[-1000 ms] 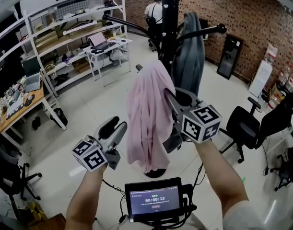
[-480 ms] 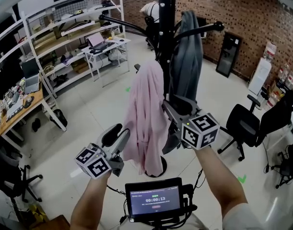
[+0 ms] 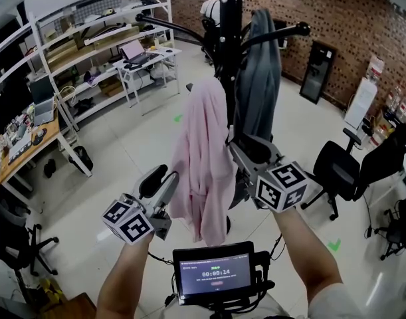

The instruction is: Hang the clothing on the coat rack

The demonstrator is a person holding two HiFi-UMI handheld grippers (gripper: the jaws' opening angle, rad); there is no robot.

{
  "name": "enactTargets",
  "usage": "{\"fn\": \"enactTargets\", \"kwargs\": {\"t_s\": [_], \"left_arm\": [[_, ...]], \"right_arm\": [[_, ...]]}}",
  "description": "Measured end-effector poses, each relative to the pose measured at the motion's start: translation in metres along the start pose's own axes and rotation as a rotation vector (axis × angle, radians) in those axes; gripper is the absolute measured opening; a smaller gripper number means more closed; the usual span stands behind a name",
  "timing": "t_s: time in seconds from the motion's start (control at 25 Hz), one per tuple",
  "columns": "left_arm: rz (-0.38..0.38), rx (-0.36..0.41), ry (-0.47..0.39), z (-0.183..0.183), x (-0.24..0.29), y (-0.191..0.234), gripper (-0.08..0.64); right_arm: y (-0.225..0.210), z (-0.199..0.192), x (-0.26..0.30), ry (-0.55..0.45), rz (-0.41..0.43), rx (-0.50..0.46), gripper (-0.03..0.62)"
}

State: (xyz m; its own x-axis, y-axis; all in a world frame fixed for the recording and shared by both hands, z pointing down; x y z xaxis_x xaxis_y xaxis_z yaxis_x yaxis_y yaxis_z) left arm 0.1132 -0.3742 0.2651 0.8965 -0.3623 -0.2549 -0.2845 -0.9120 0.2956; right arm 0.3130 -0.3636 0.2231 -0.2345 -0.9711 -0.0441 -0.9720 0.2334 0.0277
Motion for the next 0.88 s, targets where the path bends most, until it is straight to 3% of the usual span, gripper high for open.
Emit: {"fn": "enactTargets", "kwargs": {"t_s": [0.32, 0.56, 0.88], "left_arm": [[0.015, 0.034, 0.0, -0.001, 0.003, -0.019, 0.141], [0.049, 0.057, 0.009, -0.004, 0.009, -0.033, 0.006], [0.099, 0.065, 0.024, -0.02, 0.02, -0.053, 0.0]], "right_arm": [[-0.004, -0.006, -0.024, 0.005, -0.007, 0.011, 0.147], [-0.001, -0.016, -0.031, 0.021, 0.033, 0.033, 0.147], [-0.005, -0.031, -0.041, 0.041, 0.107, 0.037, 0.133]]}}
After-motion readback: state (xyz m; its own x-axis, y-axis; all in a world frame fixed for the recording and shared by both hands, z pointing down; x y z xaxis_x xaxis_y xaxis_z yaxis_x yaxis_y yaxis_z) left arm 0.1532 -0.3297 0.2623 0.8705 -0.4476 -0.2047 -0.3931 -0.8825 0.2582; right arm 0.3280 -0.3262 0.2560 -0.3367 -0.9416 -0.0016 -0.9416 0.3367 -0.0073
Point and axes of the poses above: the fingertips, and each gripper's own axes: x forward along the fingers, y to its left, z out of its top, the point moved 2 cm from there along -x, backward along the fingers, and after that the axes turned 7 degrees about -z, right-handed, at the moved point
